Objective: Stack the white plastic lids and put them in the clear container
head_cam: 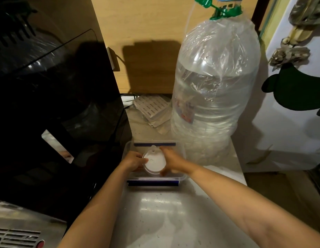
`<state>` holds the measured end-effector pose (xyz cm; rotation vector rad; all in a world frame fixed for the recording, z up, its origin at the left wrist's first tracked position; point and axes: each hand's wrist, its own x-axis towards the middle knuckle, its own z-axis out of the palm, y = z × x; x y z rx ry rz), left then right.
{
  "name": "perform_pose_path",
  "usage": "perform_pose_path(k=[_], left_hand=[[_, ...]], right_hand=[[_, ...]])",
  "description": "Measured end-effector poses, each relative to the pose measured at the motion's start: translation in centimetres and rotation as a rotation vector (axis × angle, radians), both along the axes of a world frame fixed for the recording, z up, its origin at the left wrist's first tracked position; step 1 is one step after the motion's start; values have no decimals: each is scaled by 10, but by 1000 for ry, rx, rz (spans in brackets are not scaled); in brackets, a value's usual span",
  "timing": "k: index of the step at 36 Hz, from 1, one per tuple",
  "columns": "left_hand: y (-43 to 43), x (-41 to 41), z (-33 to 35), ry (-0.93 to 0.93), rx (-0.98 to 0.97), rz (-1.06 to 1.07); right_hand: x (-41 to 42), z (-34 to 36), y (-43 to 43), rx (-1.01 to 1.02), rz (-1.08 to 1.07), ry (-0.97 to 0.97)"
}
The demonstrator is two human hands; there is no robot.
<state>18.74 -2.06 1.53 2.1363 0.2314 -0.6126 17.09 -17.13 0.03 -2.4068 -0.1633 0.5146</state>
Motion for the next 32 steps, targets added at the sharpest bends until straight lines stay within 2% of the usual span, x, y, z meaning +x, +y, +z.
perform_pose_path(k=[21,28,32], left_hand=[[2,3,-20,-2,47,-19],[0,3,-20,-78,148,-63],[-1,8,-24,-104,183,-57]], right_hand=[[10,-9,5,-187,23,97],[12,-2,6,-306,66,101],[11,3,4,-289,59,99]])
